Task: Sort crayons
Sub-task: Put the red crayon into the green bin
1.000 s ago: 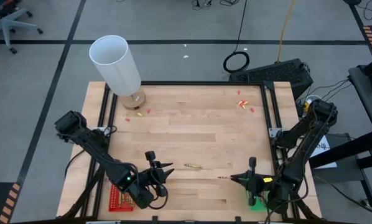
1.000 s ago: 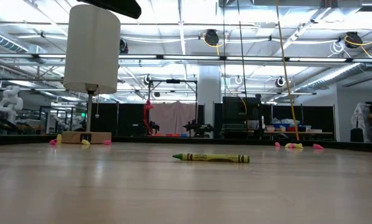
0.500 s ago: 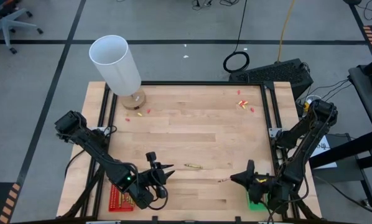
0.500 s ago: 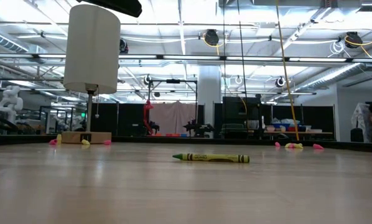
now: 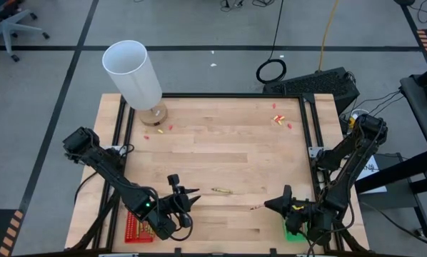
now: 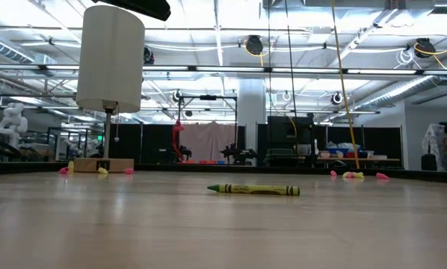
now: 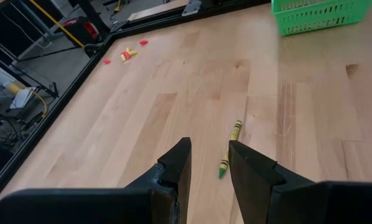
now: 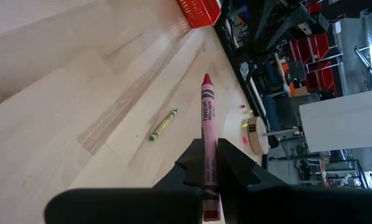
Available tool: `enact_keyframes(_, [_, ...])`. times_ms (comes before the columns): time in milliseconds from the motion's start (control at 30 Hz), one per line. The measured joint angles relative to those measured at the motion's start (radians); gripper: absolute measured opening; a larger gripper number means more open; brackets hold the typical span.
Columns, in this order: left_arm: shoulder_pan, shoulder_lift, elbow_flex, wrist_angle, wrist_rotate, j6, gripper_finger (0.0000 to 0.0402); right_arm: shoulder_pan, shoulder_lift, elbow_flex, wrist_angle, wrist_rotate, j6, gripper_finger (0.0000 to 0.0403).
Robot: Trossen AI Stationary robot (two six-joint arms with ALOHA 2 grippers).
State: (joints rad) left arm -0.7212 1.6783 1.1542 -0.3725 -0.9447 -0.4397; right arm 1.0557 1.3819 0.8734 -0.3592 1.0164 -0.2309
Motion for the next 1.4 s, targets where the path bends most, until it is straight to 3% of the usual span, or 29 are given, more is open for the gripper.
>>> enact_keyframes(533, [0.000,0.000,0.000,0.002,0.000,0.000,0.0104,0.000,0.000,0.000,0.100,-0.001,0.061,0.0004])
enact_keyframes(1133, [0.000,0.000,0.000,0.085,0.059,-0.001,0.0104,0.000,0.000,0.001,0.116,-0.007,0.627,0.0004])
enact_keyframes(1400, [0.000,0.000,0.000,0.134,0.092,-0.002,0.0104,0.000,0.000,0.001,0.116,-0.129,0.788,0.0004])
